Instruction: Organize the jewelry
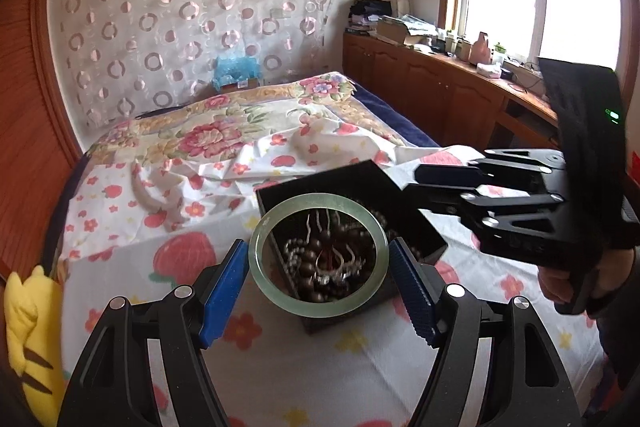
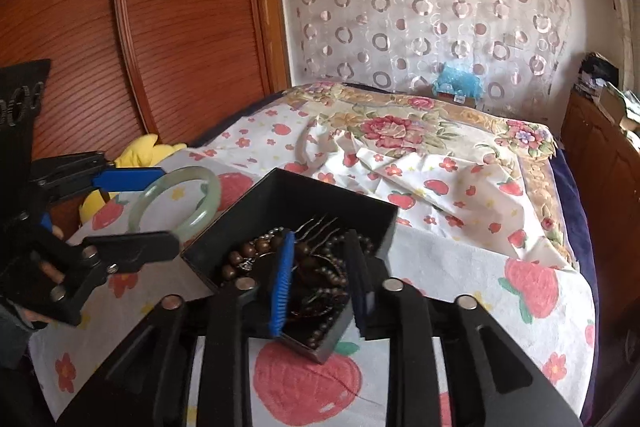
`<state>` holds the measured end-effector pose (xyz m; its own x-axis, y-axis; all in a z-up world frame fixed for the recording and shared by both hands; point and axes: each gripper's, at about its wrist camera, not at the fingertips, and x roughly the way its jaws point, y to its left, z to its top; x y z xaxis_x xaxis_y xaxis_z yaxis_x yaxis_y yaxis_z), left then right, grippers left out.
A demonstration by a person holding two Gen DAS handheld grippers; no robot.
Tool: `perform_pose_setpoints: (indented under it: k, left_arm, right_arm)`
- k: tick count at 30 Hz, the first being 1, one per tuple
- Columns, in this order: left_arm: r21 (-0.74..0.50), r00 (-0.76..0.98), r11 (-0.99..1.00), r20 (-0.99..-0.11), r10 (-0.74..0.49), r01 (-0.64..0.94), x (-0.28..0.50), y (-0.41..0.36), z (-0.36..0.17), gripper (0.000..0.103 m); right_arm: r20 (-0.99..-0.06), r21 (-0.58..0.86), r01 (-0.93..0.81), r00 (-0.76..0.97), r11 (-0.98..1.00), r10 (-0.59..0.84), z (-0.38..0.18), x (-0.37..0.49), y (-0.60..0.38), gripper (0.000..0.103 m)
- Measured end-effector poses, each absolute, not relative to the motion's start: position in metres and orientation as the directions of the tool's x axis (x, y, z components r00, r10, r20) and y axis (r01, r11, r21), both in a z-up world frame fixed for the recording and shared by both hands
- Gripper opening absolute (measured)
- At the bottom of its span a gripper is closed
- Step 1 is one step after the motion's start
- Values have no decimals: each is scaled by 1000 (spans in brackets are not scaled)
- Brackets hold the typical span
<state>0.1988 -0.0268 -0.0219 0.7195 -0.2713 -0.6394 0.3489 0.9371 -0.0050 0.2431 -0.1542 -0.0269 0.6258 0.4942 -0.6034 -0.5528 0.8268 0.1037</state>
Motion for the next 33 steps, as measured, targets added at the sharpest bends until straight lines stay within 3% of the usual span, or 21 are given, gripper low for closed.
perform_pose_setpoints:
  k: [18,22,31,32,33]
  left_arm:
    - [9,675,920,-682,-280,391,219,-55,-45,72]
    - [11,657,909,-695,-293,417,191,-53,-52,72]
    - [-20,588,898,-749,-304,439,131,-39,-87,71]
    - [-22,583,897,-753,-305,441,128,-37,-89,69]
    - [-25,575,897,-759,-305,441,122,-35,-92,66]
  right_arm:
    - [-713,111,-511,557,853,426,-79,138,-194,29]
    - [-726,110,-517,542,849,424,-85,112,-195,43]
    - [-779,38,-585,490,810,391,-96,84,-174,43]
    - [-782,25,-591,491,806,384,-97,83,-172,40]
    - [-786,15,-597,488,802,378,-98,82,-170,30]
